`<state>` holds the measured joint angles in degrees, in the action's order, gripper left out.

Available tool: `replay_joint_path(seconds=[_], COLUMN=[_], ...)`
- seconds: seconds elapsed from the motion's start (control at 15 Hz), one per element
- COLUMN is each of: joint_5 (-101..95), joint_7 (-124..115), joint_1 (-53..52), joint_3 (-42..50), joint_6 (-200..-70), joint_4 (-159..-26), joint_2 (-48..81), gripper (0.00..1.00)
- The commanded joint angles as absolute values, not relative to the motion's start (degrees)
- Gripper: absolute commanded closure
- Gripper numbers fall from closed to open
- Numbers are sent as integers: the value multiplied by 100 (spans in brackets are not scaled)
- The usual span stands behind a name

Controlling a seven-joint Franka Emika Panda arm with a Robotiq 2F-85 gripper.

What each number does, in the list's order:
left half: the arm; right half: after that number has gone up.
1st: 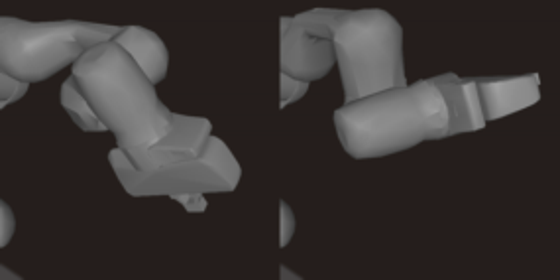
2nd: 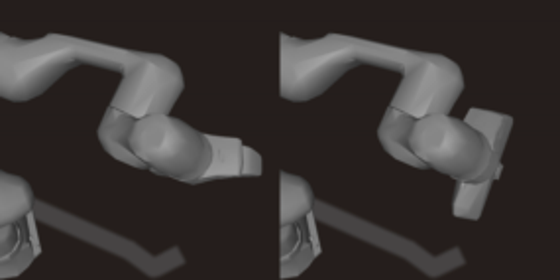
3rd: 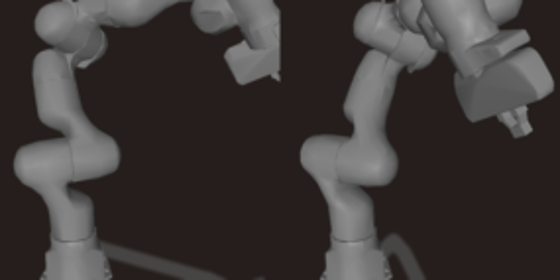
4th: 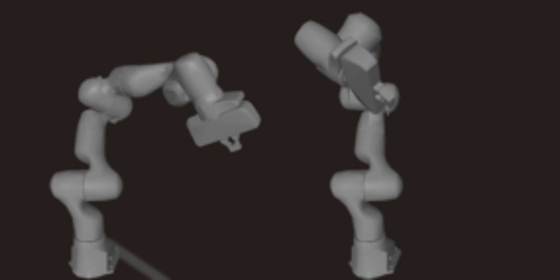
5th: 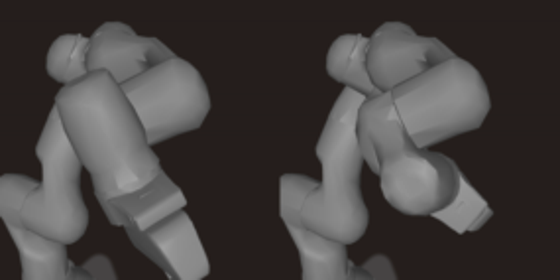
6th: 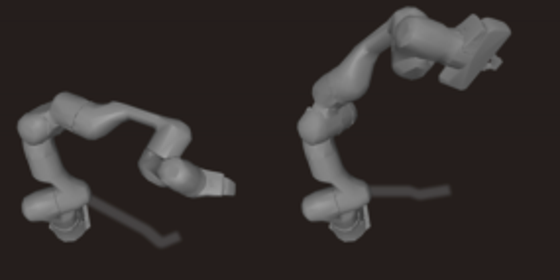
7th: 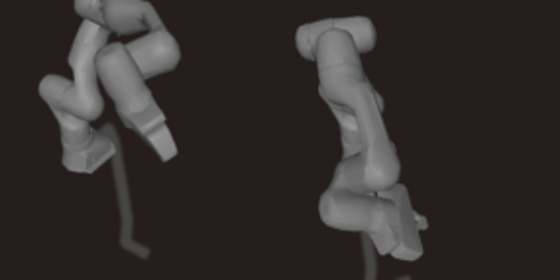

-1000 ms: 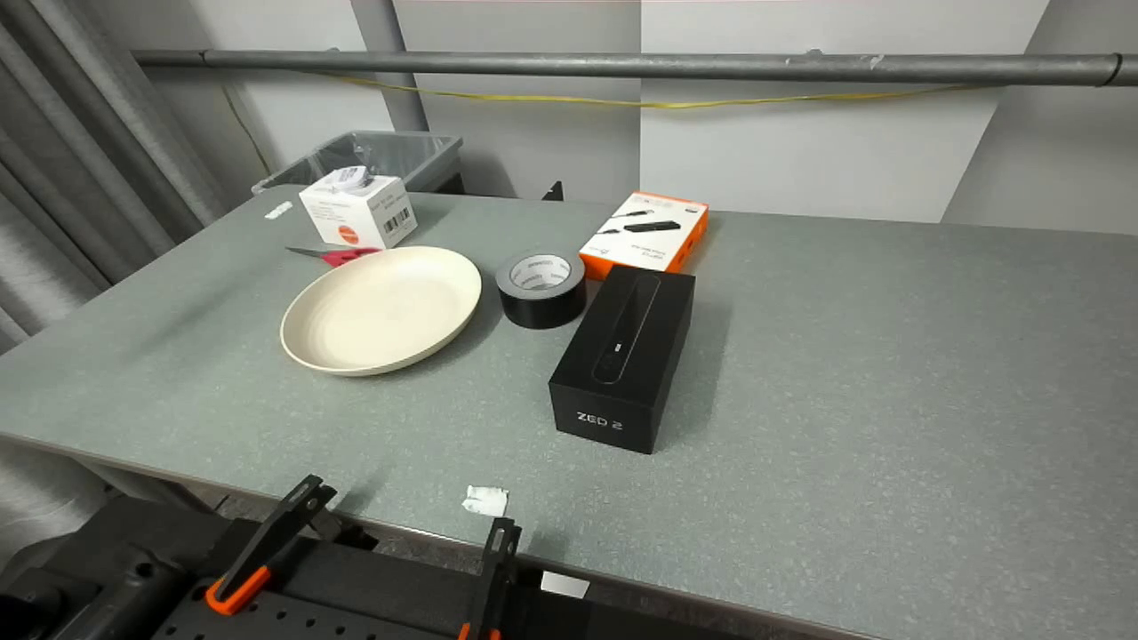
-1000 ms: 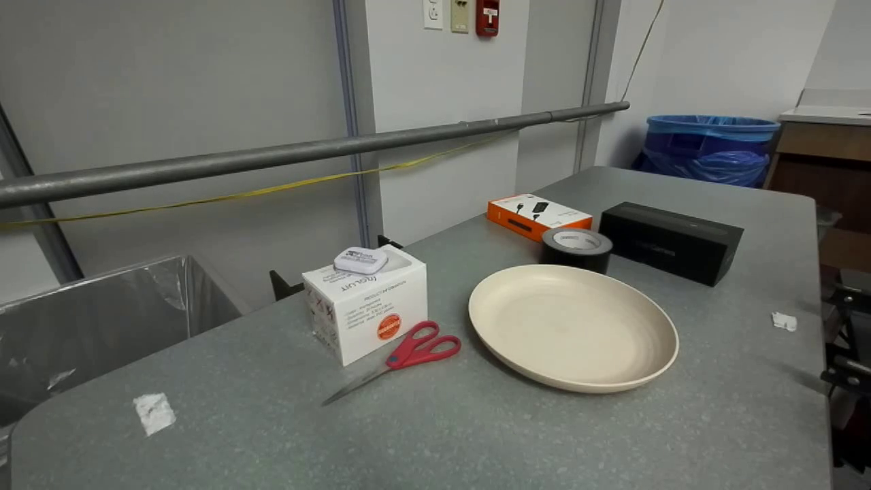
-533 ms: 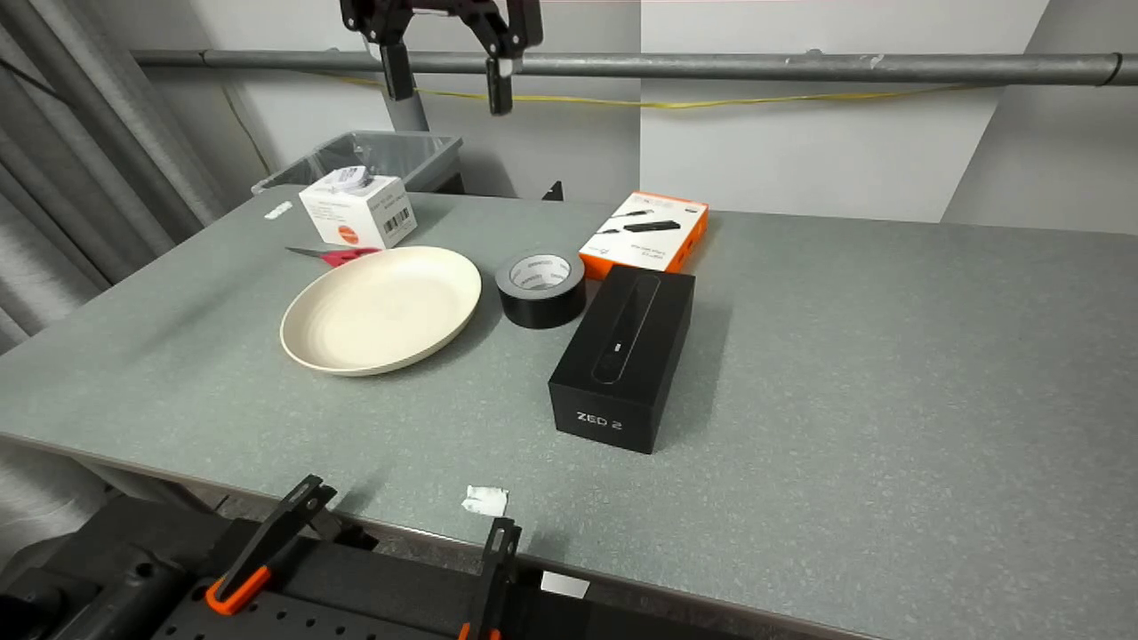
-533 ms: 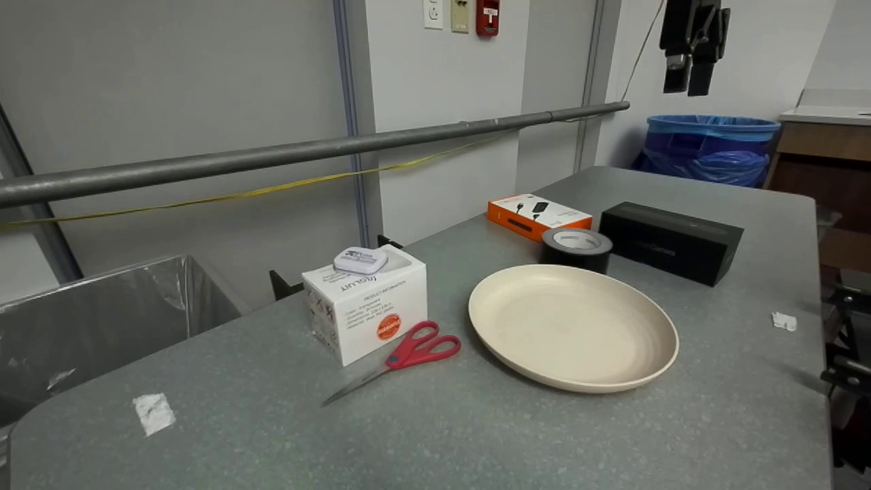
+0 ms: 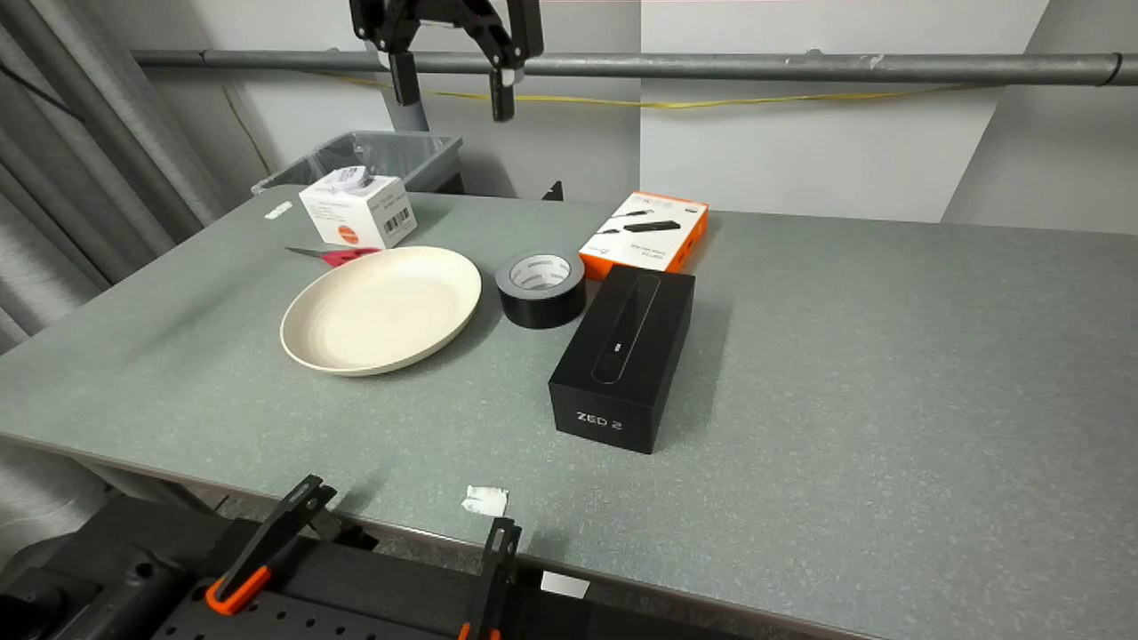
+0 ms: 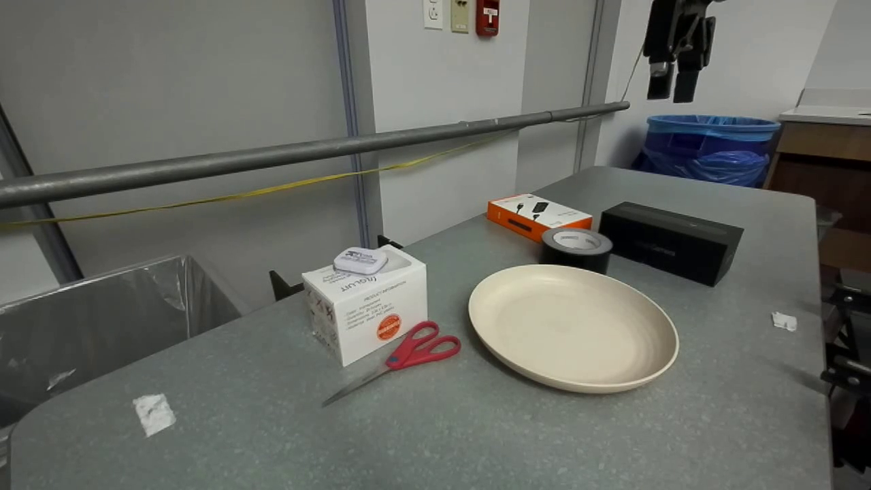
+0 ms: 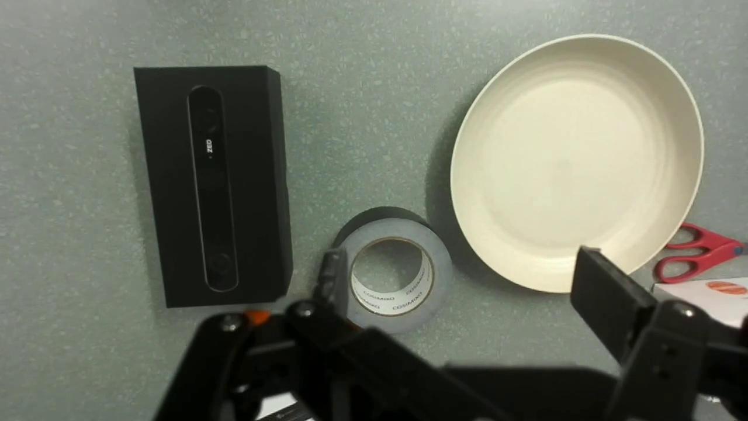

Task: Put the black tape on the plate

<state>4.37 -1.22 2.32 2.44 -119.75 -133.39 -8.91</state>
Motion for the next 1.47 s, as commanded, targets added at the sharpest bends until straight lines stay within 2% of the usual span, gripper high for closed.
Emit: replay_joint_path(seconds=[0.0, 0.33, 0.6, 0.67, 1.07, 1.4], joint_5=[571, 520, 736, 565, 568, 385], joint_7=[-535, -1435, -1795, -1598, -1600, -2072], joint_1=[167, 58, 24, 20, 19, -153], joint_3=[145, 90, 104, 133, 143, 259], joint_6=[-12737, -13541, -13304, -13503, -13505, -13778], joint_4=[-12824, -12139, -11484, -11962, -11888, -11587], joint_2=[200, 1510, 2307, 1905, 2014, 2621], gripper=[0, 0, 0, 0, 0, 0])
